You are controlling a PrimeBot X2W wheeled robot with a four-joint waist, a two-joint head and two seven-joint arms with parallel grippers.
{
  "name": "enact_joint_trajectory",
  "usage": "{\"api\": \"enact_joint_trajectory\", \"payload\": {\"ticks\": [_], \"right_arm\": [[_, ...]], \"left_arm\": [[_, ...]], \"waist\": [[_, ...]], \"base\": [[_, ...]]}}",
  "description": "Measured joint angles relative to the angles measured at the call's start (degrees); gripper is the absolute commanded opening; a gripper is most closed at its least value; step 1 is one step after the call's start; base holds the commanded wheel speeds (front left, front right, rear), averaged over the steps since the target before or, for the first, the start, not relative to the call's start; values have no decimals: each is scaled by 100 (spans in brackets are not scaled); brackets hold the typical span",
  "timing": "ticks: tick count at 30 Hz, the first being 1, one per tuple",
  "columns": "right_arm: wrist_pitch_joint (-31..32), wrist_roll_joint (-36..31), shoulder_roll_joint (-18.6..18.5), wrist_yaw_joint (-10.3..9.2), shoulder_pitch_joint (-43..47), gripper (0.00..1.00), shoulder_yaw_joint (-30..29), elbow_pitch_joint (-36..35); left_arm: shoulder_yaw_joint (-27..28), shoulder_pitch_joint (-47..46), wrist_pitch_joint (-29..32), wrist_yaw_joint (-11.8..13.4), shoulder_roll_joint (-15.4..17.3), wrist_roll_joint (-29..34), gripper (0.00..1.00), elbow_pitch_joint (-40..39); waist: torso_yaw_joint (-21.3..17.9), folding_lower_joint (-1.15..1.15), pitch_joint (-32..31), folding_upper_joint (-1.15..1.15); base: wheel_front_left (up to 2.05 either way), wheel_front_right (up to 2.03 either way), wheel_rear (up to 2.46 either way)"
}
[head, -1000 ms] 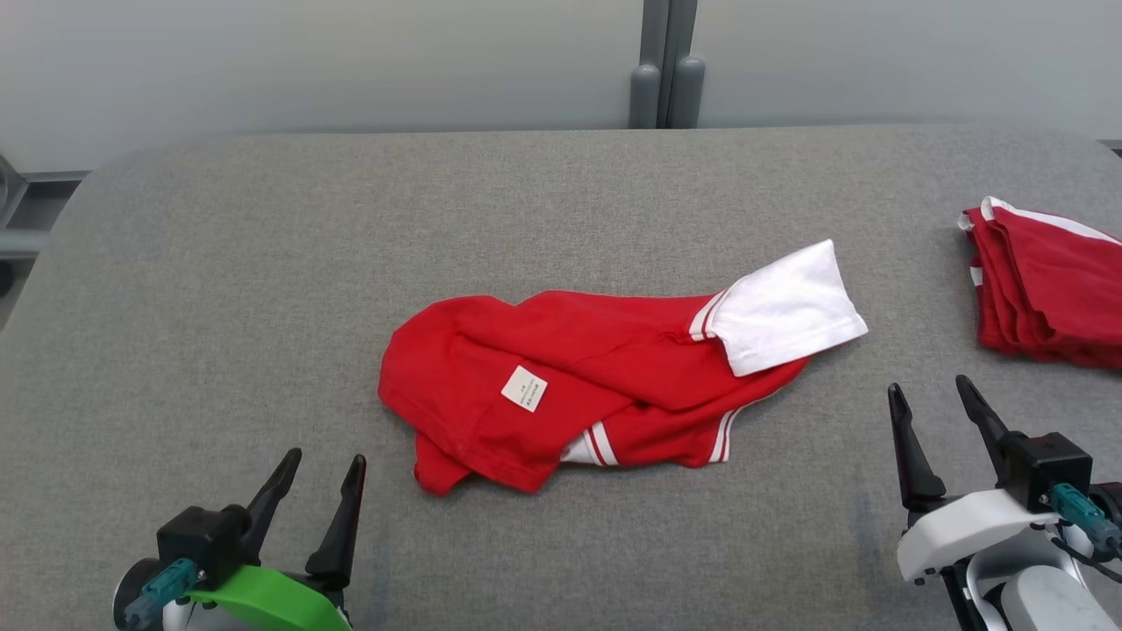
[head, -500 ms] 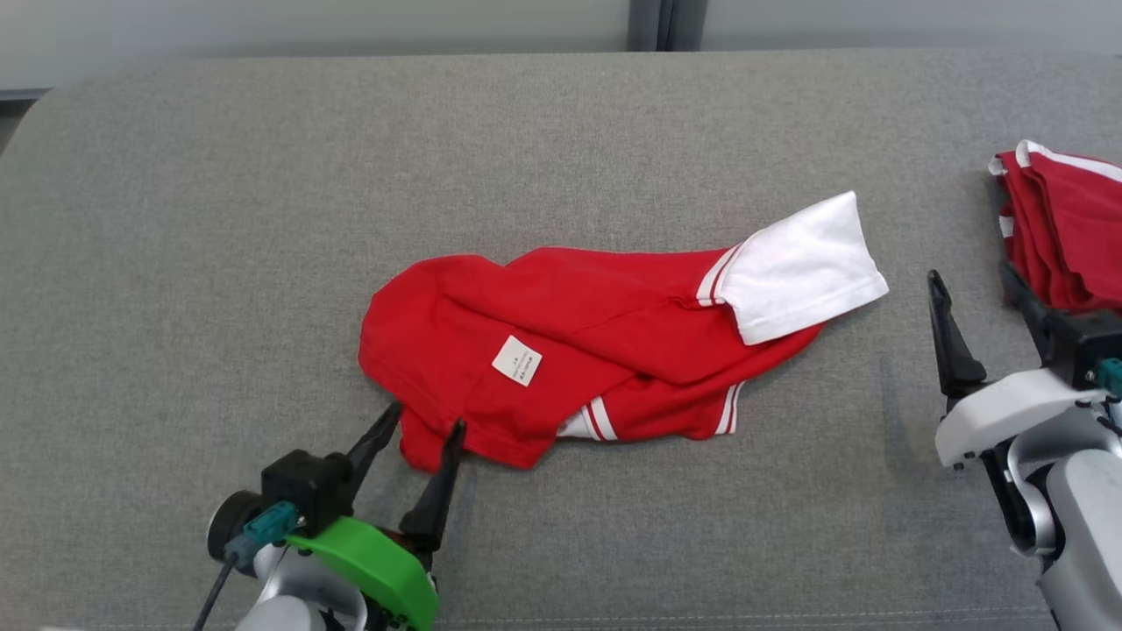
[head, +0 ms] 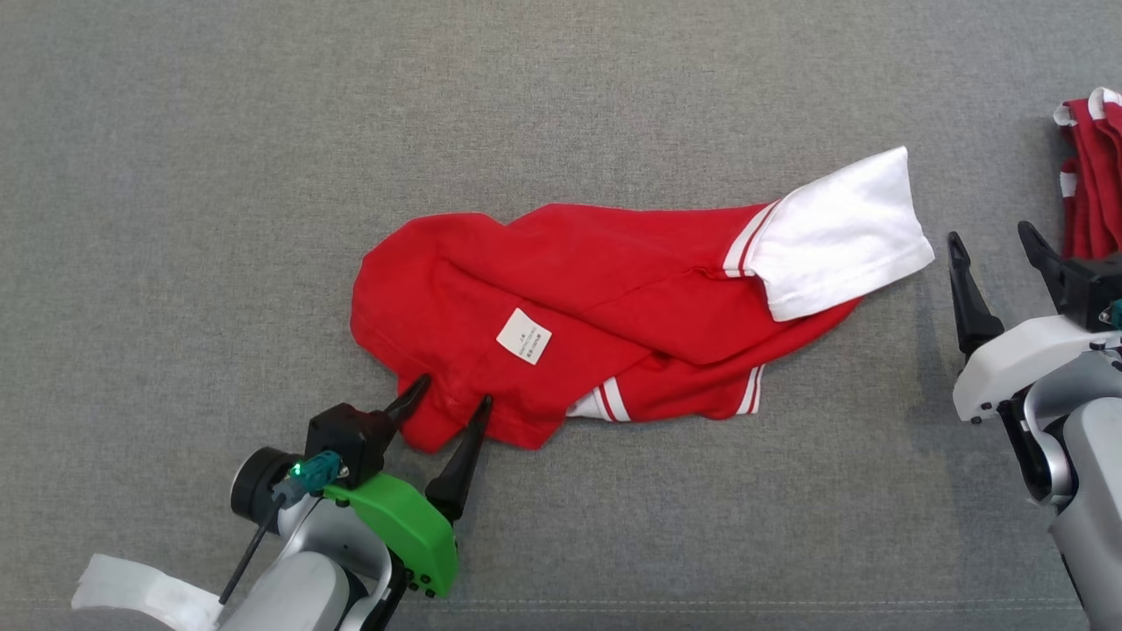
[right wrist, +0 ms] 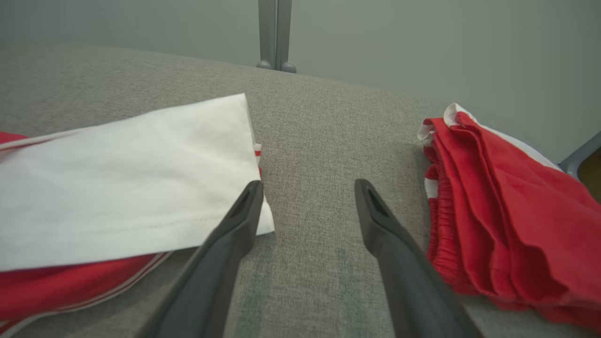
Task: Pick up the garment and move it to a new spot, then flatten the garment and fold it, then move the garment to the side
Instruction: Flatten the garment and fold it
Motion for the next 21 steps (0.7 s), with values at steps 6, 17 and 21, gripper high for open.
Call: {"api": "enact_joint_trajectory", "payload": {"ticks": [6,17,21], "right_arm": [[-8,9,22,48,-112,100,22,209],[-86,34,30,141,-292,100,63,493],[-102,29,29,163,-400,100,94,514]], "left_arm": [[-7,-4,-15,107,10,290,100,-104],[-319,-3,42,131,-93,425,100,-203],[-300,-4,44,176,-109,425,100,-200]], "waist": [[-12,0,2,0],[76,0,39,0],[85,0,65,0]], "base": [[0,0,0],[0,0,0],[0,0,0]]}}
